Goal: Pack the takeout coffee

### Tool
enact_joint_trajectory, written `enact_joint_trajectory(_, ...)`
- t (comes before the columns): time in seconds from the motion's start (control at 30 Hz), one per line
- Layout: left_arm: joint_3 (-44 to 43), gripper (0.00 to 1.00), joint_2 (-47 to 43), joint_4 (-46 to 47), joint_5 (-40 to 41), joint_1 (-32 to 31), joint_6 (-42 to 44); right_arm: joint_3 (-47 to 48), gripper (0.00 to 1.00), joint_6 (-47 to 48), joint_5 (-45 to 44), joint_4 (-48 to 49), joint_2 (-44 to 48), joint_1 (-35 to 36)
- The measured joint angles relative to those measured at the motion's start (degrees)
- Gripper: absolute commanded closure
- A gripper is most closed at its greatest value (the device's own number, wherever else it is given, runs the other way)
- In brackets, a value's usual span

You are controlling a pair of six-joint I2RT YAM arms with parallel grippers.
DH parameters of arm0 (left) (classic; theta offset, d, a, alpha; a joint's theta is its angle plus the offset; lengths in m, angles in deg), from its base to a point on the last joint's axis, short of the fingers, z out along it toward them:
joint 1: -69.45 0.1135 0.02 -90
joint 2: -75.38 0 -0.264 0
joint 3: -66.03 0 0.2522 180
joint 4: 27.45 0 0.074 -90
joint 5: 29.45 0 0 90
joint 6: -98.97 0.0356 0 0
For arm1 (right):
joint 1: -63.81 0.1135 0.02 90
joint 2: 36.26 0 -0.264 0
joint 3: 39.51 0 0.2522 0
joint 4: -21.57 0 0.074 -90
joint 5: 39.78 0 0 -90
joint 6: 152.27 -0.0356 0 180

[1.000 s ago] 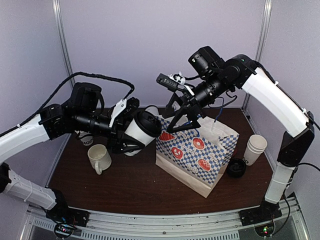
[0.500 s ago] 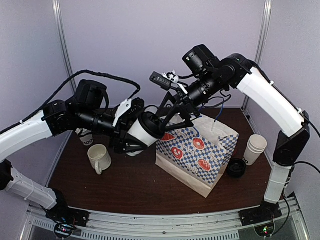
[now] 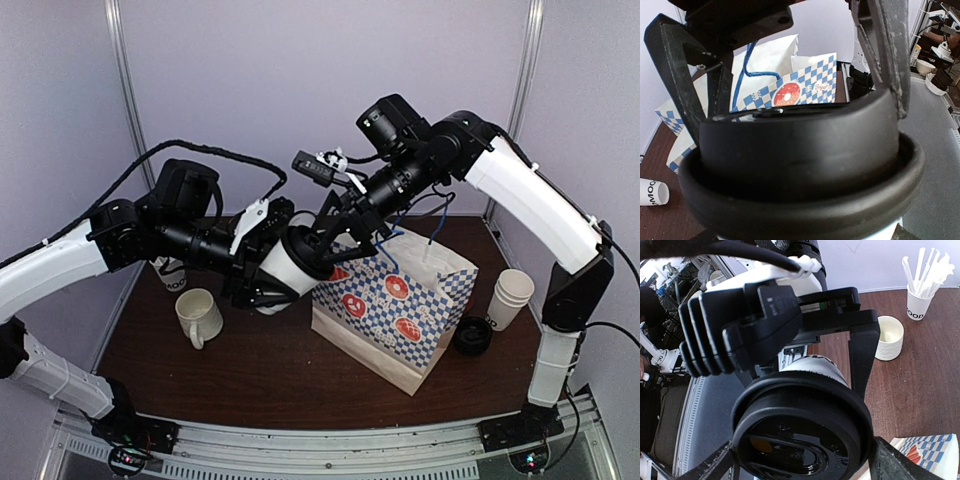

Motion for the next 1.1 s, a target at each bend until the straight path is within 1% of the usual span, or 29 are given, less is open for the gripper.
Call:
enact_joint_trajectory(0.1,0.0,0.24,0.0,-0.2,0.2,-0.2,0.0,0.0,0.14,0.0,-0.1,0.0,-0.2,0.0)
enact_joint_trajectory(0.17,0.0,0.23,0.0,-0.2,0.3,-0.2,0.0,0.0,0.16,0.0,-0.2,0.0,-0.2,0.1)
enact_joint_trajectory(0.3,0.0,0.21,0.0,-0.3,1.2,-0.2,-0.4,0.0,0.25,0.2,-0.8,0.0,-0.2,0.3)
enact_joint_trajectory(0.37,0.0,0.19,0.0,-0.3,2.2,-0.3,-0.6,0.0,0.33,0.3,-1.0,0.0,-0.2,0.3)
enact_joint_trajectory(0.4,0.0,0.18,0.0,-0.3,2.8,-0.4,-0.7,0.0,0.35,0.4,-1.2,0.0,-0.2,0.3)
enact_joint_trajectory(0.7,0.0,0.08,-0.1,-0.4,9.7,-0.7,-2.1,0.0,0.36,1.0,-5.1,0.5,-0.1,0.3)
enact_joint_trajectory(0.8,0.1,0.03,-0.6,-0.5,12.0,-0.7,-2.1,0.0,0.35,1.0,-5.8,0.7,-0.1,0.0)
enact_joint_trajectory(0.93,0.1,0.03,-2.7,-1.9,16.3,-0.7,-1.1,0.0,0.36,1.2,-6.2,0.6,0.3,-1.4)
enact_joint_trajectory(1.0,0.0,0.03,-4.5,-3.3,20.0,-0.7,0.1,0.0,0.36,1.4,-6.3,0.0,1.3,-2.9)
enact_joint_trajectory(1.1,-3.1,0.02,-4.7,-5.4,25.2,-0.5,2.1,0.2,0.35,1.4,-6.5,-0.7,3.5,-6.3)
